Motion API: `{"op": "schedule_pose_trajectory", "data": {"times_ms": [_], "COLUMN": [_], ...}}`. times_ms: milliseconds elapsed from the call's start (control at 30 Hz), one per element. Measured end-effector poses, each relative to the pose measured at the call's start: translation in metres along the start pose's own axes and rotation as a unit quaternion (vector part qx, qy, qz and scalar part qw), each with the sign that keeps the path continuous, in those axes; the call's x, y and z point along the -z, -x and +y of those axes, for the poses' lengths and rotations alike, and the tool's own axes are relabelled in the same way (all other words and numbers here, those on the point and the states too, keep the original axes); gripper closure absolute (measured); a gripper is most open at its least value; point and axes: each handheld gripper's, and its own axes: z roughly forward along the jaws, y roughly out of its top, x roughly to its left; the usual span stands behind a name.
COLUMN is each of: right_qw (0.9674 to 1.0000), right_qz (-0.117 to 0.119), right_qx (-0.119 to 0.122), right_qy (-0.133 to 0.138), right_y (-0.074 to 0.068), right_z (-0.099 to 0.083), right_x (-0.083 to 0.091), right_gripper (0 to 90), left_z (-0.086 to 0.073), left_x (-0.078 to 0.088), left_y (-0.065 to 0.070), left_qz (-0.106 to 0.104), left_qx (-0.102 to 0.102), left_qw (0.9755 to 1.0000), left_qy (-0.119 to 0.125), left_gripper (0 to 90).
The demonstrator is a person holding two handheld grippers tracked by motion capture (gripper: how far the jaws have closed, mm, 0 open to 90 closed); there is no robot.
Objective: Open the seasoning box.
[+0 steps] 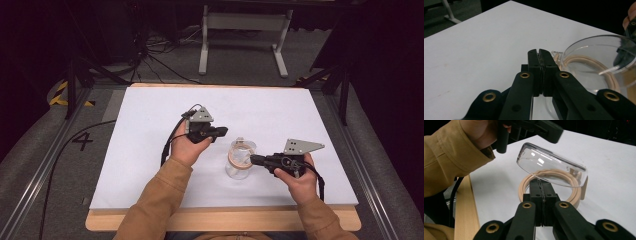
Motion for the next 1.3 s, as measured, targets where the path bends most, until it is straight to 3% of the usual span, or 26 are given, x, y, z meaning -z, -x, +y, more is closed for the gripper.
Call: {"op": "schedule_pose_trajectory", "data": {"times_ms": [300,633,733,933,1133,1300], "right_qw": [0.9997,0.9995,0.9995,0.9996,0.9997,0.9999], "right_qz": [0.006,0.01,0.012,0.016,0.014,0.008], "right_qx": [0.019,0.028,0.026,0.02,0.018,0.011], "right_qy": [0.013,0.013,0.014,0.01,0.009,0.008], "right_y": [0.014,0.027,0.031,0.038,0.044,0.051], "right_z": [0.016,0.027,0.029,0.031,0.032,0.03], "right_x": [0.001,-0.005,-0.006,-0.011,-0.014,-0.018], "right_gripper": [90.0,90.0,90.0,90.0,90.0,90.0], "left_z": [-0.017,-0.035,-0.04,-0.047,-0.056,-0.06], "left_x": [0.031,0.057,0.064,0.074,0.078,0.081], "left_y": [-0.005,-0.011,-0.014,-0.018,-0.022,-0.024], "left_qz": [0.029,0.055,0.066,0.072,0.08,0.082], "left_qx": [0.02,0.044,0.044,0.056,0.083,0.084], "left_qw": [0.9994,0.997,0.9963,0.9949,0.9921,0.9913], "left_qy": [-0.005,-0.034,-0.032,-0.043,-0.052,-0.058], "left_gripper": [87.5,86.7,86.9,87.0,86.9,87.0]}}
